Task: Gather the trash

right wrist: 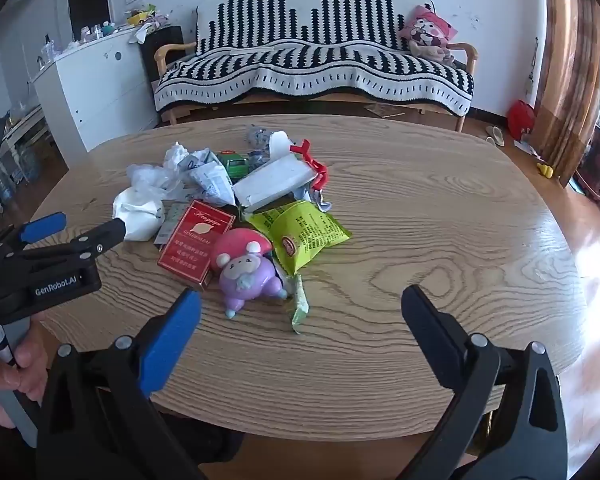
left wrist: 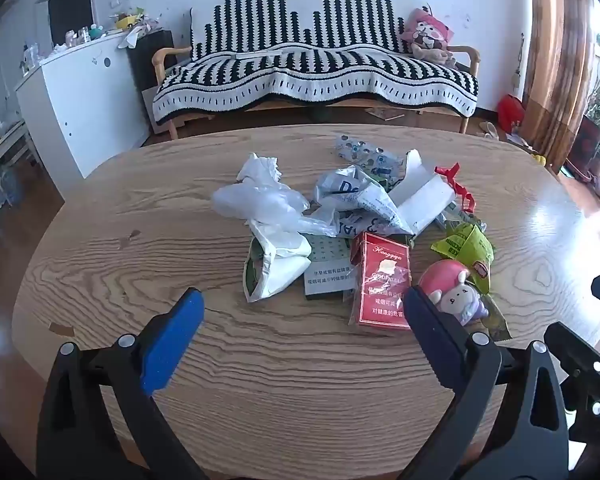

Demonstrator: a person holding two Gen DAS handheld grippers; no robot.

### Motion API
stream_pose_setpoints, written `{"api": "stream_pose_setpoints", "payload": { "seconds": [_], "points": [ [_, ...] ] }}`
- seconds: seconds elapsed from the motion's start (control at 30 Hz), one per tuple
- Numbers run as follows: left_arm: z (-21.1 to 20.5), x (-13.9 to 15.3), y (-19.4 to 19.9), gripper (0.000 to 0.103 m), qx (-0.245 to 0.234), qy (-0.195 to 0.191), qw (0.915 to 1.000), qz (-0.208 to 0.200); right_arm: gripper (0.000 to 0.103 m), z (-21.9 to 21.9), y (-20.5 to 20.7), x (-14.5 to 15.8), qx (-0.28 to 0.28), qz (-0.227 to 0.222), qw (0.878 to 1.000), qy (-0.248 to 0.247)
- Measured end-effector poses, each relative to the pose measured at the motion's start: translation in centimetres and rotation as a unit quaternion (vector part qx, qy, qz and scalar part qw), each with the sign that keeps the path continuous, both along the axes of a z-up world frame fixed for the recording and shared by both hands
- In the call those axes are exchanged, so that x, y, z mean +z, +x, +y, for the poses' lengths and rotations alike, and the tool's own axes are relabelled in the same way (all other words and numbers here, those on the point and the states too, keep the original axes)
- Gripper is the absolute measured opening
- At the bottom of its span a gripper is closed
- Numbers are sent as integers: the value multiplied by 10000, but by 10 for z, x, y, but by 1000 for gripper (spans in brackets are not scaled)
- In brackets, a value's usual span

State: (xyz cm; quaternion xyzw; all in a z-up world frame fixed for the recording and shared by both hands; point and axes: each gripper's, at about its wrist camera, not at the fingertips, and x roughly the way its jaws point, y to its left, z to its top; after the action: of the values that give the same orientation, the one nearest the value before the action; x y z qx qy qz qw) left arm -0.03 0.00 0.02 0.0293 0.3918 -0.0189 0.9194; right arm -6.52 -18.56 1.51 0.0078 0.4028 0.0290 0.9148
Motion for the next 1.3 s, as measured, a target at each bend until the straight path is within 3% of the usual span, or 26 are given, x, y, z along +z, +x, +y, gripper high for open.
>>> {"api": "stream_pose_setpoints", "payload": {
  "seconds": [1.3],
  "points": [
    [5, 3, -1, 97, 46, 52, 10000, 4, 97, 4, 0, -3, 66, 54, 10000, 19]
  ]
}}
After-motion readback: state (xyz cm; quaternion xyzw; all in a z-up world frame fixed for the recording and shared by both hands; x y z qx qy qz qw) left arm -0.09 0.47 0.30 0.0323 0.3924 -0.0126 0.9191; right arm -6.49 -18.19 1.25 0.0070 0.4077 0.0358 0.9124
